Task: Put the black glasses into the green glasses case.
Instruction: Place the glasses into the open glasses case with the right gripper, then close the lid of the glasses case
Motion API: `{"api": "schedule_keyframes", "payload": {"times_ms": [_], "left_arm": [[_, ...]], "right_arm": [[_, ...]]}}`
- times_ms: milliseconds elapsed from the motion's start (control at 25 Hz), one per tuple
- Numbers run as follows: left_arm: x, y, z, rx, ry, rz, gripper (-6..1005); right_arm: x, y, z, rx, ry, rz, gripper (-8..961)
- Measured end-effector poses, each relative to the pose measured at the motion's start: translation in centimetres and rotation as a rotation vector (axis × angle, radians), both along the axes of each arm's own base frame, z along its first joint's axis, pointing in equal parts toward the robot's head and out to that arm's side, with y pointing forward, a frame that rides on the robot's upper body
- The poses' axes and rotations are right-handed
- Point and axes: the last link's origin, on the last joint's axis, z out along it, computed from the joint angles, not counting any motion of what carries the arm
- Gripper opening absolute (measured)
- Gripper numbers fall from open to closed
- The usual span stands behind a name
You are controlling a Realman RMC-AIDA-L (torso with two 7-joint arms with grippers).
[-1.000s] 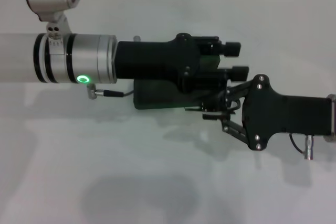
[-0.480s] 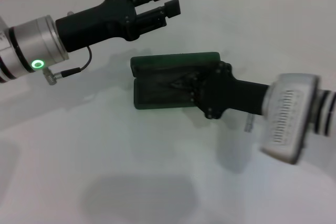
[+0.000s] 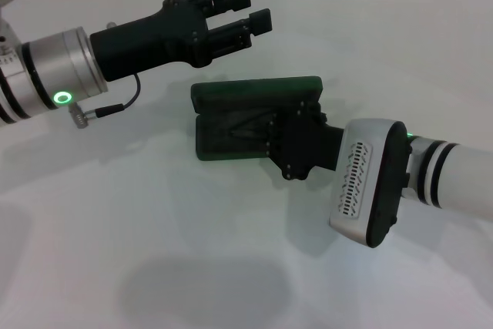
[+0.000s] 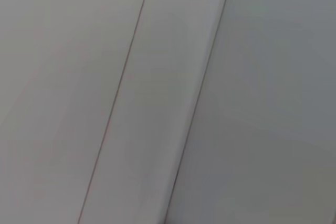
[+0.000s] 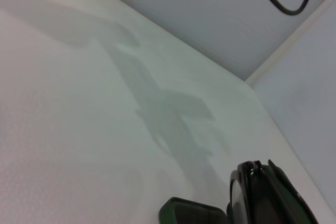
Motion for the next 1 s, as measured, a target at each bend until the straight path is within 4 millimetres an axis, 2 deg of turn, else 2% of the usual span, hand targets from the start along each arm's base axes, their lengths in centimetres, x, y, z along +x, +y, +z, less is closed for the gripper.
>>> {"api": "schedule_keyframes", "payload": {"times_ms": [240,440,720,800,880,1000], "left_arm": [[-0.1,0.1,-0.2,0.001,0.008,0.007,633],[-0.2,0.2,-0.2,0.005,0.018,0.014,633],[-0.7,0.5,-0.5,0.001,0.048,0.049,633],[-1.2,0.9,-0.7,-0.020,0.080,0.101,633],[-1.6,1.8,-0.9,-0.043,0.126,0.165,633],[-1.3,3.6,-1.6,-0.061,0.219,0.228,633]], "right_arm": [[0.2,0.0,0.1,0.003,0.018,-0.026,132],[0.1,-0.3,0.1,-0.016,0.048,-0.047,274],[-0.3,-1.6,0.4,-0.146,0.167,-0.071,292],[-0.1,-1.3,1.6,-0.186,0.240,-0.108,298],[0.8,-0.6,3.7,-0.234,0.333,-0.172,303],[3.0,0.2,8.1,-0.363,0.487,-0.305,311]]}}
